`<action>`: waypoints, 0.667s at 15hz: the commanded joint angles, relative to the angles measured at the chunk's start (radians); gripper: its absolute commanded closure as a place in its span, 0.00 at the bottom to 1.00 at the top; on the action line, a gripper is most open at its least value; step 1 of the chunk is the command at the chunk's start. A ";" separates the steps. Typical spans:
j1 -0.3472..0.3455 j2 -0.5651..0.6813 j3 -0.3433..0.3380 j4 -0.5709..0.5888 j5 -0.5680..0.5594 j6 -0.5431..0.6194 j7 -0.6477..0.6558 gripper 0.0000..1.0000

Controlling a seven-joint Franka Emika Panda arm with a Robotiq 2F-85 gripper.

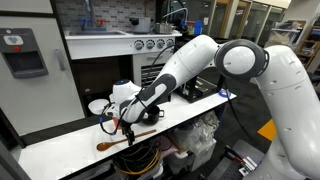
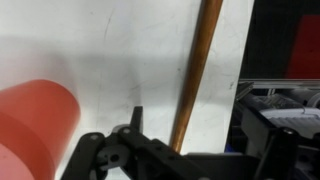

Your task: Move the wooden spoon to the right, use the wooden spoon to stir the contents in the black pot, remove the spoon from the pot and place it on the right side of the counter

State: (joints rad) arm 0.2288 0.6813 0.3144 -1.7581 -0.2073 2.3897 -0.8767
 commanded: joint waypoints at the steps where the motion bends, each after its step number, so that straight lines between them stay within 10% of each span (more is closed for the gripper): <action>1: 0.002 -0.032 -0.010 -0.035 -0.011 -0.011 0.000 0.00; 10: 0.023 -0.024 -0.033 -0.032 -0.069 0.000 0.007 0.00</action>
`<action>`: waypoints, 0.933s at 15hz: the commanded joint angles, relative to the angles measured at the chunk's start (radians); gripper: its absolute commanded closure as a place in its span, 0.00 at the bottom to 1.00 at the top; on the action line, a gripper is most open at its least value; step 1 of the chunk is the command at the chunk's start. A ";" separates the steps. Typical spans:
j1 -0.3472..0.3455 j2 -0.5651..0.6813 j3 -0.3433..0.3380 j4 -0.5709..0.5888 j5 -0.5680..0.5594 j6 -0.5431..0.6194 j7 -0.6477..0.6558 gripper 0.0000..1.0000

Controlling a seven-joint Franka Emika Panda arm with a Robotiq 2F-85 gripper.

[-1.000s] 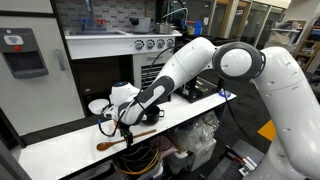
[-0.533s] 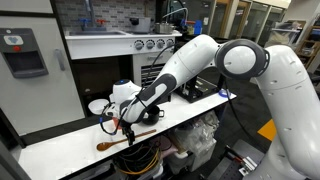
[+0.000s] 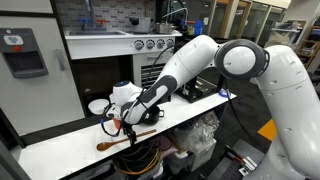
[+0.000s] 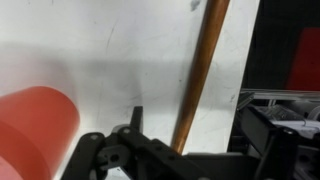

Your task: Move the wooden spoon to the right, use the wooden spoon to stir the contents in the black pot, remove the spoon from the pot and place it on the right side of the counter

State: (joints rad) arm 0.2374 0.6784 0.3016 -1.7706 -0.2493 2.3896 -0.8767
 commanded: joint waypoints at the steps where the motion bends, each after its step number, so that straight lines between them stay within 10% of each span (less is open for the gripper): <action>1: 0.014 -0.020 -0.021 -0.019 -0.031 0.003 0.006 0.00; 14: 0.026 -0.020 -0.028 -0.013 -0.052 0.015 0.016 0.98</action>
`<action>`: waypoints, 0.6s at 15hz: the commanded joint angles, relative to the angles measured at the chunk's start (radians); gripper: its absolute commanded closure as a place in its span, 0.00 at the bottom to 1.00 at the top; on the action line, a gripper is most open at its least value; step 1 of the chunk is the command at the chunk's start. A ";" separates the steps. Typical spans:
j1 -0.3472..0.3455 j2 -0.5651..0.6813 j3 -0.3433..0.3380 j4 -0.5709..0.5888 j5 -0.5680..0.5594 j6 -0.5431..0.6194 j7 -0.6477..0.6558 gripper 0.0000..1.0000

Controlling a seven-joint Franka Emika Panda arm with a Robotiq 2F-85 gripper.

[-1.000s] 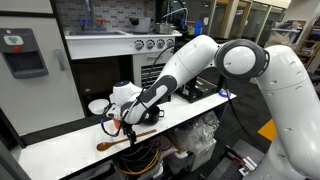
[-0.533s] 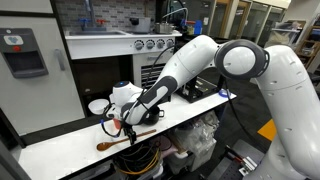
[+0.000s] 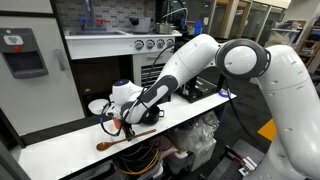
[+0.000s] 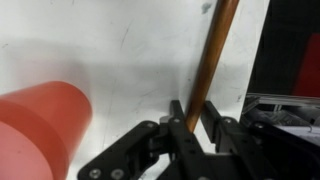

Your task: Move the wooden spoon to the right, use the wooden spoon to stir the contents in the black pot, remove the spoon from the pot and place it on the right side of the counter

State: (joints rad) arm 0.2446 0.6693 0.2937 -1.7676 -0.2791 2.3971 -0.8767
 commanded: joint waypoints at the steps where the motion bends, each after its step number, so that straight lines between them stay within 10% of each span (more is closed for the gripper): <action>1: 0.023 -0.010 -0.021 -0.009 -0.023 -0.002 0.021 0.99; 9: 0.106 -0.023 -0.024 0.108 -0.067 -0.241 0.064 0.97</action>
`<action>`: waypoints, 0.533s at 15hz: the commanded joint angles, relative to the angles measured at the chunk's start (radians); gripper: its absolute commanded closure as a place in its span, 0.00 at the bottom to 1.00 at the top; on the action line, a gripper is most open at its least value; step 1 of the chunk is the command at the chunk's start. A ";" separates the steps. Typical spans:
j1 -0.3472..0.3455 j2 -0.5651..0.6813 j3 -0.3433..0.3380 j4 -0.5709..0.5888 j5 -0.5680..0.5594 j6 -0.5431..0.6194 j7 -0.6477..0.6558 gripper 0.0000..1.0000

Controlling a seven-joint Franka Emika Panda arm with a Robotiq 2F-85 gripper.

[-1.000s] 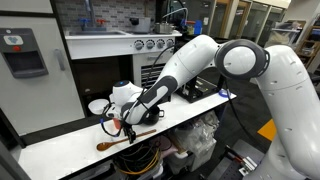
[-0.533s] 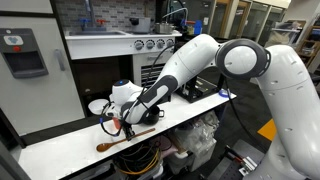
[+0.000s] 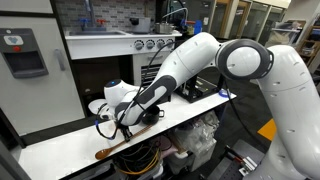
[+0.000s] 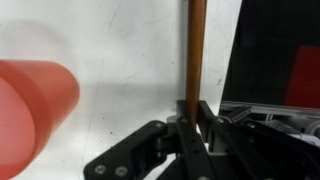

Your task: Move the wooden spoon to the right, use the wooden spoon to stir the contents in the black pot, remove the spoon from the pot and place it on the right side of the counter

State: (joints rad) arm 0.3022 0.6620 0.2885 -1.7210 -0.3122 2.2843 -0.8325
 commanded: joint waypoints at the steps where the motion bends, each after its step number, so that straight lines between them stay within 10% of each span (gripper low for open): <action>1: 0.060 -0.016 -0.018 0.089 -0.041 -0.181 0.021 0.97; 8: 0.151 -0.003 -0.031 0.311 -0.143 -0.562 0.024 0.97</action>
State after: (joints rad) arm 0.4098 0.6562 0.2857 -1.4940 -0.4106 1.8583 -0.8125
